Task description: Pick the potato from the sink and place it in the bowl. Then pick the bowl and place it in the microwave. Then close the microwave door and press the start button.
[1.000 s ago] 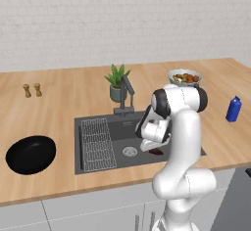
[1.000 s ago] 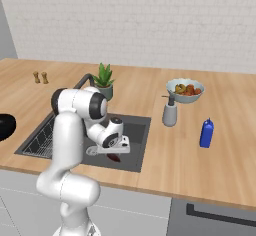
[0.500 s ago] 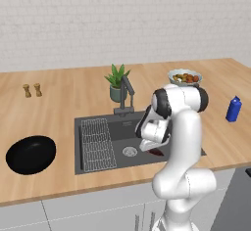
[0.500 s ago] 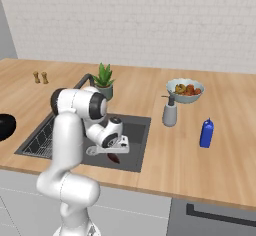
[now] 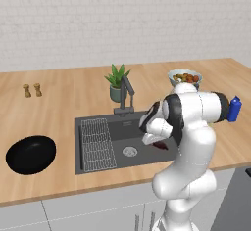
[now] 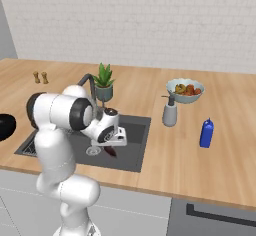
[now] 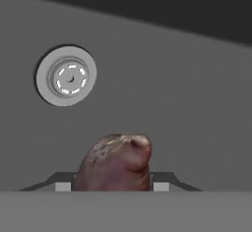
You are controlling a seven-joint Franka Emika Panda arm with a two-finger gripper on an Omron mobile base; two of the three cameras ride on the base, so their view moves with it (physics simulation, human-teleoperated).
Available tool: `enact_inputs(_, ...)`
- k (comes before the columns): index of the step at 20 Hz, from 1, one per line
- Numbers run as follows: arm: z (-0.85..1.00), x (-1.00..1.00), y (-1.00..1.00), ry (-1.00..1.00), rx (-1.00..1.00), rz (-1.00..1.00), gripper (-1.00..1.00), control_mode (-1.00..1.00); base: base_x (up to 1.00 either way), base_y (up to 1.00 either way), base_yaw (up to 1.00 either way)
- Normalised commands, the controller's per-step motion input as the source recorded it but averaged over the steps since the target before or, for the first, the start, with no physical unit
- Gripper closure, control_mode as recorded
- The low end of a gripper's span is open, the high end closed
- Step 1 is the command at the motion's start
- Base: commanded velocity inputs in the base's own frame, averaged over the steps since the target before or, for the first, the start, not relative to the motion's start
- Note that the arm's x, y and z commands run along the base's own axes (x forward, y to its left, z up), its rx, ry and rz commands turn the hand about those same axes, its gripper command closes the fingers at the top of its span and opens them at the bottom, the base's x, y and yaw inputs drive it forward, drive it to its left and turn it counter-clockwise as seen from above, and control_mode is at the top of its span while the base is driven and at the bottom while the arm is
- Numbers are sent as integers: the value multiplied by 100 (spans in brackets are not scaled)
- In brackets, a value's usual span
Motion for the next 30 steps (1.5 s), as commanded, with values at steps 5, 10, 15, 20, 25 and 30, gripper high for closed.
enact_inputs(5, 100, -36, 0, -4, 1, 0, 100, -100, 0, 0, 0)
enact_inputs(10, 100, -9, -1, -27, 3, 2, 100, -100, 0, 0, 0)
enact_inputs(15, 100, -13, -3, -39, 0, 3, 100, -100, 0, 0, 0)
enact_inputs(20, 100, -80, 4, -8, 6, 0, 100, -100, 0, 0, 0)
enact_inputs(25, 100, -69, 27, 9, 2, -3, 100, -100, 0, 0, 0)
enact_inputs(30, 100, -59, 49, 10, 3, -1, 100, -100, 0, 0, 0)
